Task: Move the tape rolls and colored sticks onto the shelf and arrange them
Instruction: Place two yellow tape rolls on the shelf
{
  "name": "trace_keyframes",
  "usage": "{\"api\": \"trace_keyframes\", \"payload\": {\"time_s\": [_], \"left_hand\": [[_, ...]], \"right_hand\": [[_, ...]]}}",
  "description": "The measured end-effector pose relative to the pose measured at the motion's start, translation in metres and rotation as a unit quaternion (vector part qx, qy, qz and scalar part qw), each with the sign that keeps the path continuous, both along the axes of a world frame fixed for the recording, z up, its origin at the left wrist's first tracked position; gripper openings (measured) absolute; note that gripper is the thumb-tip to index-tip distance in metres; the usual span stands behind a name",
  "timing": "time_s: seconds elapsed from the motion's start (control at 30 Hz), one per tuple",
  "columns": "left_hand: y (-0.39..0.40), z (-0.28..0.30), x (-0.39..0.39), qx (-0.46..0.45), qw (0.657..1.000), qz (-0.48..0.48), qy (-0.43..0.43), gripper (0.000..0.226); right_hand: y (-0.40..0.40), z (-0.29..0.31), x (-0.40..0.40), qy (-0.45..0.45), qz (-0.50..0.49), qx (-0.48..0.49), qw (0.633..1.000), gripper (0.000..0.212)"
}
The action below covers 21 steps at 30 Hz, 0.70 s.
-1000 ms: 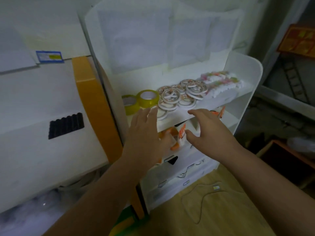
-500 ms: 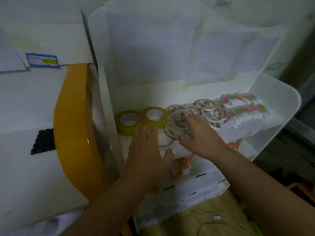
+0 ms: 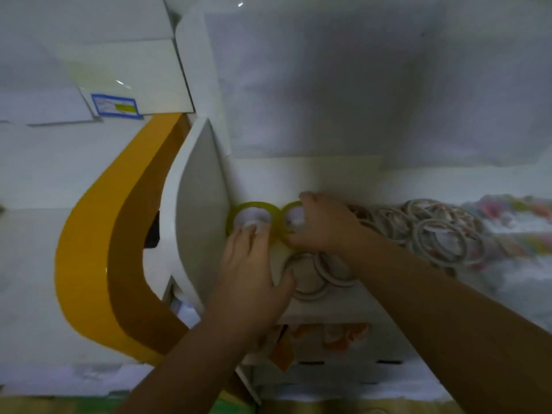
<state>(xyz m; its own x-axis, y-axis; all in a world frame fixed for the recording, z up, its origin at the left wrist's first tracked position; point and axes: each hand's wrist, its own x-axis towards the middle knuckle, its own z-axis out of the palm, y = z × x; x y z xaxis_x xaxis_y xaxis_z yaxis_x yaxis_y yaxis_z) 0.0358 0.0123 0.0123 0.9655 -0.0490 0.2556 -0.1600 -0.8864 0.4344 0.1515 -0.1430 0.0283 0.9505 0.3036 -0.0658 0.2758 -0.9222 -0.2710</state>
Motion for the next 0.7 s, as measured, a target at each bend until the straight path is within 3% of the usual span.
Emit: {"api": "trace_keyframes", "payload": {"time_s": [0.07, 0.23, 0.4, 0.7], "left_hand": [[-0.002, 0.001, 0.001, 0.013, 1.0, 0.022, 0.003, 0.079], [-0.005, -0.001, 0.005, 0.039, 0.996, 0.071, 0.042, 0.081], [-0.011, 0.005, 0.011, 0.059, 0.993, 0.095, 0.03, 0.079], [-0.009, -0.003, 0.045, 0.095, 0.986, 0.114, 0.076, 0.07]], "right_hand": [[0.001, -0.007, 0.009, -0.01, 0.007, -0.005, 1.0, 0.058], [0.0, -0.011, 0.019, 0.005, 0.0, -0.006, 1.0, 0.083], [-0.007, -0.003, 0.023, 0.028, 0.009, 0.016, 0.999, 0.085], [-0.031, 0.038, 0.01, -0.063, 0.008, 0.082, 0.995, 0.086]]}}
